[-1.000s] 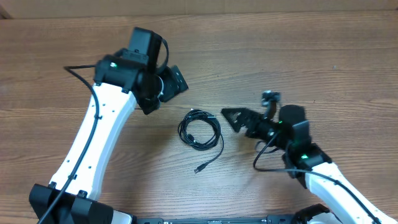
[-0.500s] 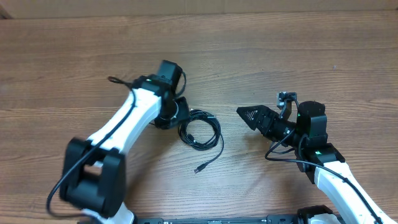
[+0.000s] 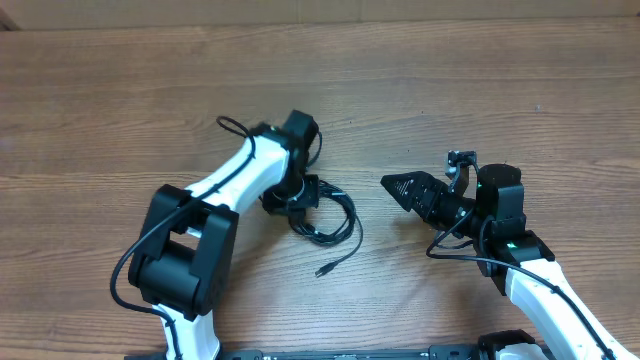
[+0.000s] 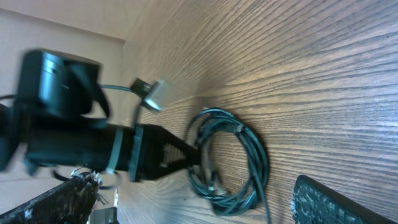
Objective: Untangle cables
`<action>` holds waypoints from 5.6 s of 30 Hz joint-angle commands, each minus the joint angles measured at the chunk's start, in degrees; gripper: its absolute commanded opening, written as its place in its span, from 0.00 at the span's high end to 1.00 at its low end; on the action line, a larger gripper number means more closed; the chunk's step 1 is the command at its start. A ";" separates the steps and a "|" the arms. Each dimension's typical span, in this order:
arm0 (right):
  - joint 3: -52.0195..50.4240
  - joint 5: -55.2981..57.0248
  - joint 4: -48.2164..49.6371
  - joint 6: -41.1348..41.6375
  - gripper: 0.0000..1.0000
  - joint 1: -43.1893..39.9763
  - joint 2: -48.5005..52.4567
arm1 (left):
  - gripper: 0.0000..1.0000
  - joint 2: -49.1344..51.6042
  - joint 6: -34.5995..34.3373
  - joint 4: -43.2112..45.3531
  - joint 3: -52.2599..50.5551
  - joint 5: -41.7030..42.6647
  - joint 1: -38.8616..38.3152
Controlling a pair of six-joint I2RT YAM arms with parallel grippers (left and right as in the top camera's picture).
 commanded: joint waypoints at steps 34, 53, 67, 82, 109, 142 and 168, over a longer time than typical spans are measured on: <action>0.63 14.82 13.20 5.95 0.07 16.68 3.45 | 0.96 -16.65 28.44 -9.29 18.88 17.73 3.06; 0.63 -2.03 20.06 -6.47 0.55 16.68 14.12 | 0.96 -16.65 39.71 -13.49 18.91 27.19 4.00; 0.66 -14.05 19.39 2.05 0.96 14.27 14.12 | 0.96 -16.63 29.53 -13.55 18.88 6.10 8.02; 0.70 -8.52 46.99 21.38 0.96 12.81 14.12 | 0.96 -16.63 29.75 -12.90 18.82 13.97 1.09; 0.70 1.07 50.90 57.90 0.96 2.05 14.14 | 0.96 -16.63 23.91 -12.39 18.71 3.45 -2.01; 0.74 22.01 44.68 37.18 0.96 17.97 14.14 | 0.96 -16.63 -1.25 -3.78 18.71 14.05 -3.17; 0.74 5.09 27.87 10.21 0.00 15.21 14.12 | 0.96 -16.63 -21.92 6.75 18.73 12.94 0.20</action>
